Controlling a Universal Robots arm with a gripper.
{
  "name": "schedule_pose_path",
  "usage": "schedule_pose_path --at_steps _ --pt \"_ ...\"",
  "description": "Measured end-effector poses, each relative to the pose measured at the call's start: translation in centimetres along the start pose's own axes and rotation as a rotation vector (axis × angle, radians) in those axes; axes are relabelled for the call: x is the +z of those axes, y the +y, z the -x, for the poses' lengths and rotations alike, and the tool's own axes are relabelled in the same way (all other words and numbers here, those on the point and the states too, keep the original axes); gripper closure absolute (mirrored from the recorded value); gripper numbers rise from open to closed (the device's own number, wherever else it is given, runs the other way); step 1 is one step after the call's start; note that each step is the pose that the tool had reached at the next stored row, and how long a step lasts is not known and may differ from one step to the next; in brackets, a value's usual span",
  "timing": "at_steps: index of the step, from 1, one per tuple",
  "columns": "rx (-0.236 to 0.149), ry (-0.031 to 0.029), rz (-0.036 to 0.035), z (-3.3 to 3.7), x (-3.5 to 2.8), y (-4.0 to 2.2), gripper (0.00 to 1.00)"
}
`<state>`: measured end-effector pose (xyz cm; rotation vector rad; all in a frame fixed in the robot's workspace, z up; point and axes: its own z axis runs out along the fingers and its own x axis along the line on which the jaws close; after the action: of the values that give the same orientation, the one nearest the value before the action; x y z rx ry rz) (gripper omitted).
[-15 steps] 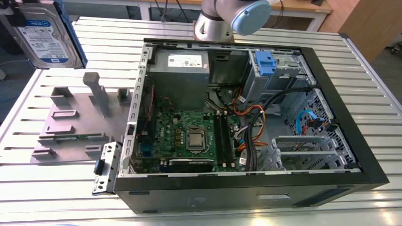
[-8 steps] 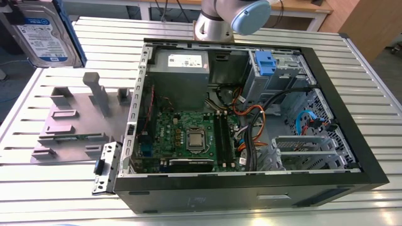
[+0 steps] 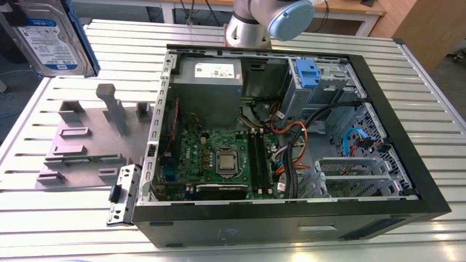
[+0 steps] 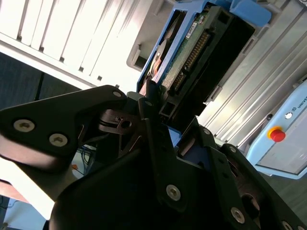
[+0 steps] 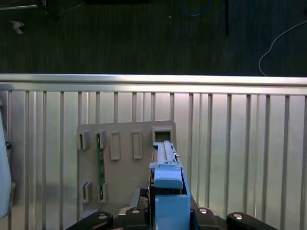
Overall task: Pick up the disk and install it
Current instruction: 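Pick up the disk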
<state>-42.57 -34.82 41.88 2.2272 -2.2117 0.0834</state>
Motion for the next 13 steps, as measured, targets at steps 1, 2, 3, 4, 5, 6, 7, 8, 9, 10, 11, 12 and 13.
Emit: schedule_pose_path --at_steps 1,2,3,4,5,6,7,8,9,10,11,12,13 --pt "0.000 0.0000 0.0000 0.00 -0.04 0.00 0.64" --pt "0.000 0.0000 0.0000 0.00 -0.07 0.00 0.64" --pt "0.000 0.0000 0.0000 0.00 -0.12 -0.01 0.64" --pt "0.000 0.0000 0.0000 -0.01 -0.16 -0.01 0.64" --pt "0.000 0.0000 0.0000 -0.01 -0.20 -0.01 0.64" --pt "0.000 0.0000 0.0000 -0.01 -0.25 -0.01 0.64" --pt "0.000 0.0000 0.0000 -0.01 -0.29 -0.01 0.64" --pt "0.000 0.0000 0.0000 -0.01 -0.33 -0.01 0.64" --pt "0.000 0.0000 0.0000 -0.01 -0.37 -0.01 0.64" --pt "0.000 0.0000 0.0000 -0.02 -0.41 -0.01 0.64" --pt "0.000 0.0000 0.0001 -0.02 -0.46 -0.02 0.64" --pt "0.000 0.0000 0.0000 -0.02 -0.50 -0.02 0.64" --pt "0.000 0.0000 0.0000 -0.02 -0.54 -0.02 0.64"
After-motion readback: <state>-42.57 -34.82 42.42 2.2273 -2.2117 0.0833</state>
